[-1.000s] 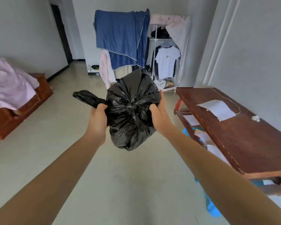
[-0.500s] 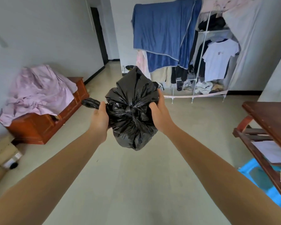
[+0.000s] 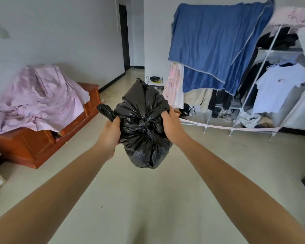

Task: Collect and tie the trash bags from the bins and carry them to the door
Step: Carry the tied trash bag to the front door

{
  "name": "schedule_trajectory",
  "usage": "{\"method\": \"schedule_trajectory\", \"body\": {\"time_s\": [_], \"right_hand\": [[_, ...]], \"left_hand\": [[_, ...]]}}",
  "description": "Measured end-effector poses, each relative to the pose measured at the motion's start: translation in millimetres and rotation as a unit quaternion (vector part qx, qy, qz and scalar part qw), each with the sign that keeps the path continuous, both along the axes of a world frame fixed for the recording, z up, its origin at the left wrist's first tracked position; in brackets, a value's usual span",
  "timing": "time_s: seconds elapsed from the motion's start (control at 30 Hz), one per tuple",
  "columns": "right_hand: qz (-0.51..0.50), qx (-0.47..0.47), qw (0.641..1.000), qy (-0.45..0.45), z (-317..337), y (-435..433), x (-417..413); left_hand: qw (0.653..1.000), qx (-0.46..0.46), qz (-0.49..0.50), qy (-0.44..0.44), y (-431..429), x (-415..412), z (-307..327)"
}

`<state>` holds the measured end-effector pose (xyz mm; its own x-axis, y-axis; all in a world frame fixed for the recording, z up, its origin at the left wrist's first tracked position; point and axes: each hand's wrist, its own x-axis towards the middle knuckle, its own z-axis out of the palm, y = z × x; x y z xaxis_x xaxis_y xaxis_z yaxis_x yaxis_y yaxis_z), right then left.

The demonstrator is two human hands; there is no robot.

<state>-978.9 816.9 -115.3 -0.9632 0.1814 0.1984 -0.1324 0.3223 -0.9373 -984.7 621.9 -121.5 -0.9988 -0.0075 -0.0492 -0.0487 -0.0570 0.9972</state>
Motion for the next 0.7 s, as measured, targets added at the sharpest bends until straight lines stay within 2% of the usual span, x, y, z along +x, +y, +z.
{"method": "schedule_trajectory", "body": {"time_s": [0.27,0.5,0.7], "right_hand": [[0.003,0.027,1.0,-0.01,12,-13,-247],[-0.019,0.04,0.999,-0.004,-6,27,-436],[-0.004,0.021,1.0,0.012,-29,77,-637]], "left_hand": [[0.999,-0.034,0.025,0.01,-14,-258,13],[0.998,-0.053,0.013,0.022,28,-452,-4],[0.999,-0.031,0.029,0.007,76,-663,-23]]}}
